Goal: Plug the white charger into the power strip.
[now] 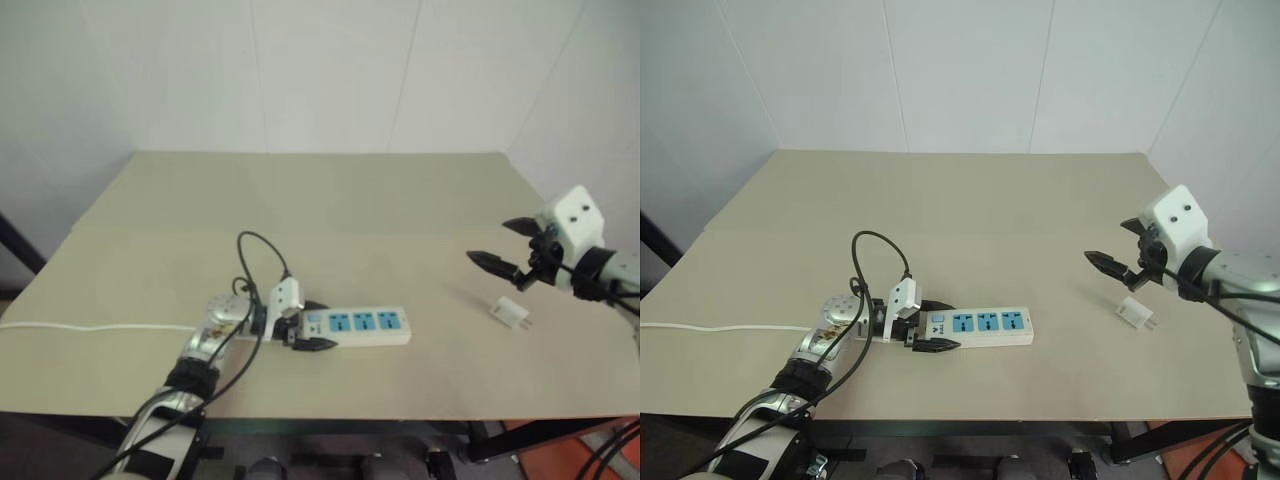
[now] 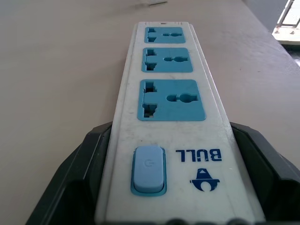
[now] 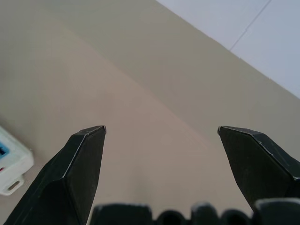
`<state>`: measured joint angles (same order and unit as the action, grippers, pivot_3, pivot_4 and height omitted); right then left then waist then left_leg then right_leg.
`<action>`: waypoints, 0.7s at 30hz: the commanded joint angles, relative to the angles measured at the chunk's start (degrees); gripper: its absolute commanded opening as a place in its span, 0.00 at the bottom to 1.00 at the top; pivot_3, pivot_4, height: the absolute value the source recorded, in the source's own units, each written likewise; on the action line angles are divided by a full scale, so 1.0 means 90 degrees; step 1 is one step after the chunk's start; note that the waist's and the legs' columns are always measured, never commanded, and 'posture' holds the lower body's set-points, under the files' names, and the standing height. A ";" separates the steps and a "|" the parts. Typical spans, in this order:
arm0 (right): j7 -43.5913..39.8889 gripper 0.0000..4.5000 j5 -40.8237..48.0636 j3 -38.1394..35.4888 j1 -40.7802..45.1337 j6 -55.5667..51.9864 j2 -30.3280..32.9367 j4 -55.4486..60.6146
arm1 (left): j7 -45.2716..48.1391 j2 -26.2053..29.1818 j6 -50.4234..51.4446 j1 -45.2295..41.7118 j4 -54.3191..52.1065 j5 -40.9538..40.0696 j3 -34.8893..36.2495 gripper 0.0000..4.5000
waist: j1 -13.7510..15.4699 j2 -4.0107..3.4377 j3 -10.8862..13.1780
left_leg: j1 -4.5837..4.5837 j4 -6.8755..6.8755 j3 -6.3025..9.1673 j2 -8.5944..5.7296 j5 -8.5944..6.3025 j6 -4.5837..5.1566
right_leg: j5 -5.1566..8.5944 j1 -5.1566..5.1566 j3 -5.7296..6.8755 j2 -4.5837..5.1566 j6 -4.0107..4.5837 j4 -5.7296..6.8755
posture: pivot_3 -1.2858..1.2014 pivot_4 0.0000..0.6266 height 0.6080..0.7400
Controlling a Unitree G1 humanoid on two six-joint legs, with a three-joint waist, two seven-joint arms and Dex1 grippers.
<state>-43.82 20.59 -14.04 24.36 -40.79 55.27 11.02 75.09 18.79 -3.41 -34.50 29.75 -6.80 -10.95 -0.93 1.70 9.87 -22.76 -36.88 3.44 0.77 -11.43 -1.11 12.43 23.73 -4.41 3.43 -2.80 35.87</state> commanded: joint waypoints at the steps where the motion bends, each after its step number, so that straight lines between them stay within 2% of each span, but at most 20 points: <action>1: -0.0124 1.00 0.0065 0.0364 0.0612 -0.1275 0.0590 -0.0240 | 0.0088 -0.0034 -0.0148 0.0039 -0.0352 -0.0033 -0.0191 0.74 | 0.0010 -0.0001 0.0000 | -0.0012 -0.0003 -0.0001 -0.0001 0.0000 0.0000 | -0.0001 0.0015 -0.0001 0.0001 0.0000 0.0003 | 0.52 0.24 1.00; 5: -0.0653 1.00 0.0076 0.1295 0.1609 -0.2350 0.1104 -0.0932 | 0.0098 -0.0030 -0.0226 0.0039 -0.0366 0.0029 -0.0320 0.74 | 0.0005 -0.0008 0.0000 | -0.0038 -0.0005 -0.0006 0.0000 0.0001 0.0001 | -0.0001 0.0050 -0.0007 0.0000 0.0002 0.0012 | 0.52 0.24 1.00; 8: -0.1268 1.00 -0.0259 0.2433 0.2505 -0.2721 0.1367 -0.1621 | 0.0146 -0.0067 -0.0300 0.0030 -0.0316 0.0046 -0.0437 0.74 | -0.0002 -0.0009 0.0001 | -0.0039 -0.0004 -0.0009 0.0000 0.0001 0.0001 | -0.0002 0.0052 -0.0007 0.0000 0.0002 0.0008 | 0.52 0.24 1.00; 10: -0.1714 1.00 -0.0551 0.3087 0.2972 -0.2594 0.1414 -0.2123 | 0.0174 -0.0122 -0.0293 0.0023 -0.0272 0.0015 -0.0480 0.74 | 0.0004 -0.0009 0.0001 | -0.0039 -0.0006 -0.0011 0.0000 0.0001 0.0001 | -0.0001 0.0053 -0.0007 0.0000 0.0001 0.0008 | 0.52 0.24 1.00; 13: -0.2106 1.00 -0.0886 0.3621 0.3415 -0.2379 0.1334 -0.2734 | 0.0147 -0.0178 -0.0278 0.0027 -0.0267 0.0009 -0.0511 0.74 | 0.0012 -0.0010 0.0001 | -0.0045 -0.0006 -0.0010 0.0000 0.0000 0.0001 | -0.0001 0.0055 -0.0006 0.0001 0.0000 0.0004 | 0.52 0.24 1.00; 17: -0.2704 1.00 -0.1460 0.4314 0.3678 -0.1755 0.1206 -0.3356 | 0.0063 -0.0232 -0.0202 0.0107 -0.0360 0.0004 -0.0518 0.74 | 0.0009 -0.0012 0.0001 | -0.0048 -0.0007 -0.0012 -0.0002 0.0000 0.0001 | -0.0003 0.0060 -0.0007 0.0003 -0.0003 0.0004 | 0.52 0.24 1.00; 21: -0.3079 1.00 -0.1957 0.4670 0.3722 -0.1189 0.1001 -0.3947 | 0.0019 -0.0192 -0.0053 0.0196 -0.0537 -0.0034 -0.0516 0.74 | 0.0003 -0.0014 0.0001 | -0.0046 -0.0009 -0.0013 -0.0002 0.0001 0.0001 | -0.0004 0.0058 -0.0007 0.0003 -0.0005 0.0007 | 0.52 0.24 1.00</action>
<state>-69.89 5.51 27.76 56.54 -54.63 64.03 -22.68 75.43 17.52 -4.77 -33.59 26.70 -6.86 -14.48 -0.91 1.58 9.88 -23.18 -36.96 3.33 0.75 -11.42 -1.10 12.40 24.27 -4.48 3.46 -2.84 35.94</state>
